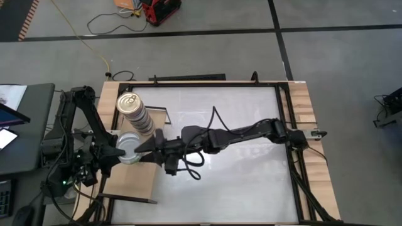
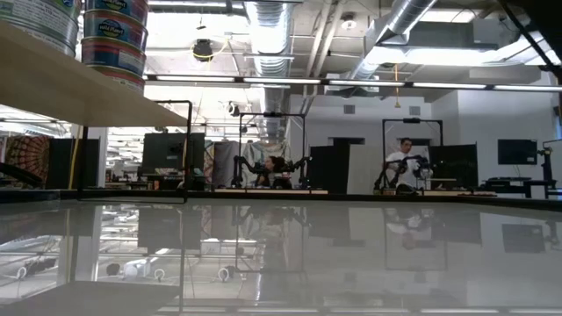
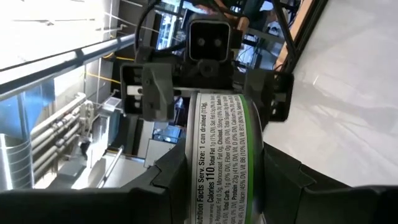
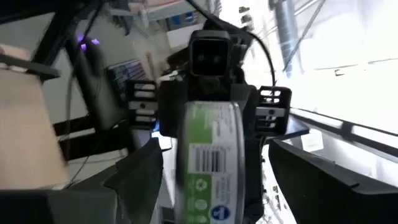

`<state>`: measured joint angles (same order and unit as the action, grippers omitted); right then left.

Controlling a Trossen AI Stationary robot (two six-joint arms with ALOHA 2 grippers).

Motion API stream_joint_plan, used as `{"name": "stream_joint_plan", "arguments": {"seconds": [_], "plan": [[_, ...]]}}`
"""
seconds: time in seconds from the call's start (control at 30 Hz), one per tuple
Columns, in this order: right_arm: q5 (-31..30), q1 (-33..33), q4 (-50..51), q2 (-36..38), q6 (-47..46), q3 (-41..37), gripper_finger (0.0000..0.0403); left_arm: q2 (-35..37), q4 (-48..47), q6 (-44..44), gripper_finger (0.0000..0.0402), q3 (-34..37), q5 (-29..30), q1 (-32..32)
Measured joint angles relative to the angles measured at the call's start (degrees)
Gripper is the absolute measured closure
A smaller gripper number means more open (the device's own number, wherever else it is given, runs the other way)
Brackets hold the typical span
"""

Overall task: Stack canned seafood by type on shelf
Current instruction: Stack the green tuna can on top of the green tuna can on the shelf

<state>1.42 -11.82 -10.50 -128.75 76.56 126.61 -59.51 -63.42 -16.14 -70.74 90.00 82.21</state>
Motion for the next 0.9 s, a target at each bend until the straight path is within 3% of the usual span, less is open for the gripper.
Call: {"name": "stream_joint_plan", "arguments": {"seconds": [0.3, 0.57, 0.9], "plan": [[-0.4, 1.7, 0.1, -0.1, 0.4, 0.4, 0.0092, 0.2, -0.2, -2.6, 0.0261, 0.0, 0.0, 0.0], [2.4, 4.2, 1.3, -0.1, 0.0, 0.4, 0.0138, 2.0, -1.9, -5.0, 0.0261, 0.0, 0.0, 0.0], [3.5, 4.4, 1.7, -0.1, 0.2, 0.3, 0.0228, 3.0, -9.8, 2.1, 0.0261, 0.0, 0.0, 0.0]]}}
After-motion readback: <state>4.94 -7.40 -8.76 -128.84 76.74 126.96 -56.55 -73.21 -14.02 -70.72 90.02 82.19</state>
